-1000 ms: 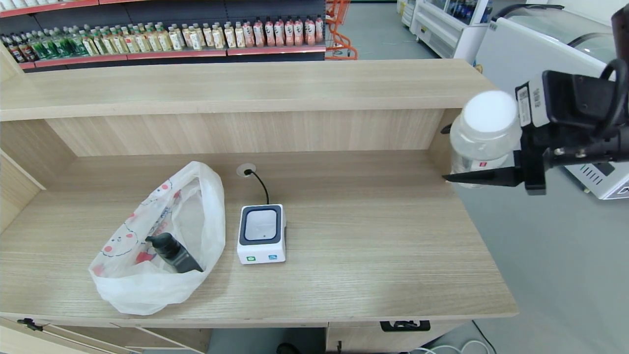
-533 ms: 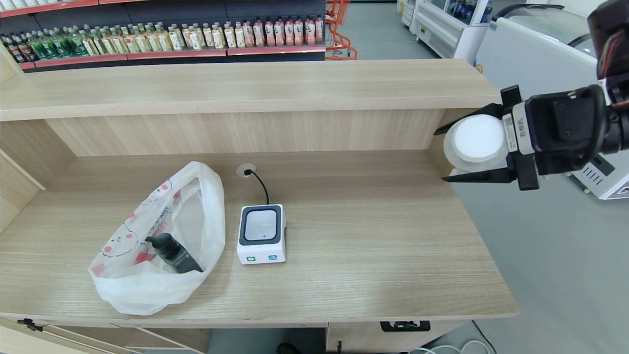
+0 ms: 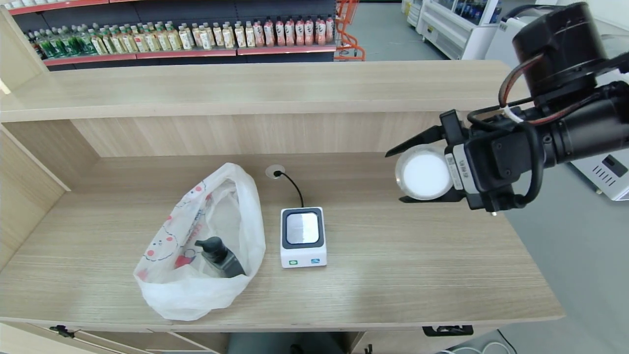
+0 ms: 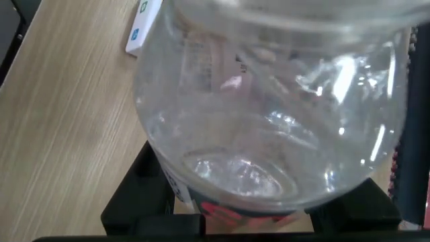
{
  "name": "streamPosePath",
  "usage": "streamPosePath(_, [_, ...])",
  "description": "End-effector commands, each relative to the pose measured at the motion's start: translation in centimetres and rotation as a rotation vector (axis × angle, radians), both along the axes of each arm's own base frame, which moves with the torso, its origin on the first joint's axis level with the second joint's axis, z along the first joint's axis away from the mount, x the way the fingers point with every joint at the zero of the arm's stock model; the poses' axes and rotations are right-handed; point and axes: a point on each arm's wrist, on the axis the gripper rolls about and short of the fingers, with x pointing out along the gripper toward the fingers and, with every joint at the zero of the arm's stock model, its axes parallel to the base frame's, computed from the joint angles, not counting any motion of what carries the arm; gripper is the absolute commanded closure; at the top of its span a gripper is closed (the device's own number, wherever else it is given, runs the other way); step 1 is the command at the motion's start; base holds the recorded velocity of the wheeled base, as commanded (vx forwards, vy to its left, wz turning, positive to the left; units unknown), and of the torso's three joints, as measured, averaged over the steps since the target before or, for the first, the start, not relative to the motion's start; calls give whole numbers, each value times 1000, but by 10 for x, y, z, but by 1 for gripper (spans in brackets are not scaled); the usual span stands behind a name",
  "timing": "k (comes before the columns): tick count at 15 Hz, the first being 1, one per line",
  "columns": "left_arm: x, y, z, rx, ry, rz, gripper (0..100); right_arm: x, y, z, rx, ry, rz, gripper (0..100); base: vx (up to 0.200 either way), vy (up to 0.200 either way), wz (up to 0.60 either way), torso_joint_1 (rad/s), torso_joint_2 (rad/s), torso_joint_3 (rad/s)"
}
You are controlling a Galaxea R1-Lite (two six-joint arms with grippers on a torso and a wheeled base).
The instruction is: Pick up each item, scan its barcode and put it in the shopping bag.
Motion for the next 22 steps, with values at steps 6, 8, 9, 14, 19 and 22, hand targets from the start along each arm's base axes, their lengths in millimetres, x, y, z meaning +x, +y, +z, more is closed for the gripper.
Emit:
streamPosePath(6, [0,0,0,-1,0,0,0,26,15,-30,-59,42,68,100,0,200,0,5,2,2])
streamPosePath(8, [0,0,0,-1,0,0,0,31,18,-38,-76,44,95,100,0,200,0,5,2,2])
streamPosePath(9, [0,0,0,1,0,1,0,33,20,-43,-80,51,111,100,0,0,0,0,0,0])
streamPosePath(14, [0,0,0,1,0,1,0,47,18,-64,-105,67,170,100,0,0,0,0,0,0])
streamPosePath(19, [0,0,0,2,0,0,0,56,13,-81,-129,82,199,100,0,0,0,0,0,0])
streamPosePath(22, [0,0,0,2,0,1,0,63,16,-95,-156,87,228,100,0,0,0,0,0,0])
